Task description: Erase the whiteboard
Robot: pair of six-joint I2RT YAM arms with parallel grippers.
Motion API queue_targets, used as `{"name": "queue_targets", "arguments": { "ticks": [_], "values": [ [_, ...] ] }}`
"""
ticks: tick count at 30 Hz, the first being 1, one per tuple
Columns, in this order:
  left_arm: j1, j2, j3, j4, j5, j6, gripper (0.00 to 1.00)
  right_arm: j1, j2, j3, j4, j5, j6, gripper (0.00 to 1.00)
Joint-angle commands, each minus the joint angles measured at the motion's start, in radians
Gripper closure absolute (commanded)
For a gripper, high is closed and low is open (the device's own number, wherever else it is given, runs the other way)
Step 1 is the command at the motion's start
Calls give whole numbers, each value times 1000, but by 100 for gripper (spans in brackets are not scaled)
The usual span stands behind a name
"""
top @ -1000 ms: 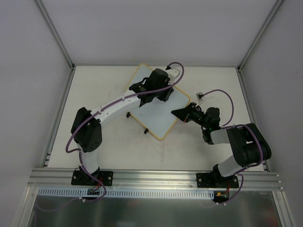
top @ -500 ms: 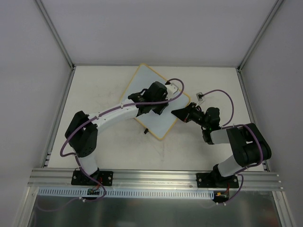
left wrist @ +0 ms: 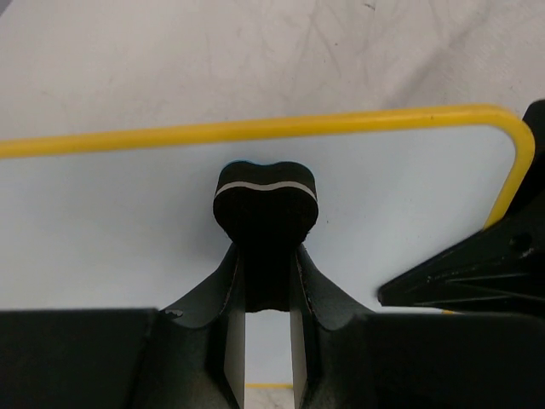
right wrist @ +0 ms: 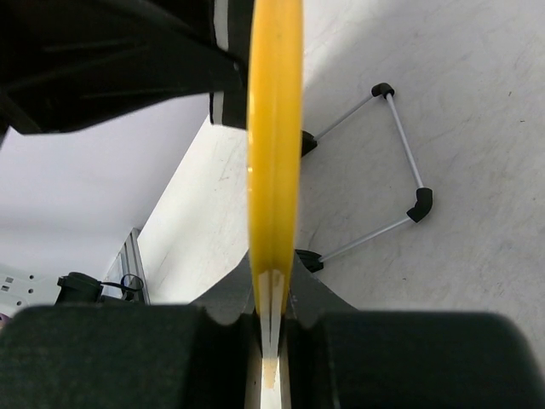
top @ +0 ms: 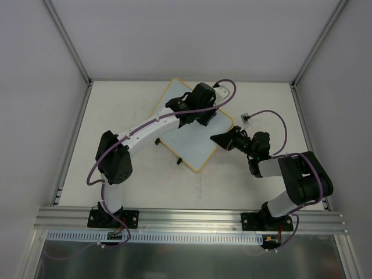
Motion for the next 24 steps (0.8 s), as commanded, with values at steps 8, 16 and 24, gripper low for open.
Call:
{"name": "queue_targets", "arguments": {
  "ticks": [8,16,24],
  "values": [
    [17,62,46,-74,-4,16,100,18,-28,32,162,-82,-60,100],
    [22,-73,-173,-67,-7,-22,100,18,-29,30,162,-85,-60,100],
    [86,-281,-543,119,62,-150,100,20,-32,30,164,-85,-62,100]
  ]
}}
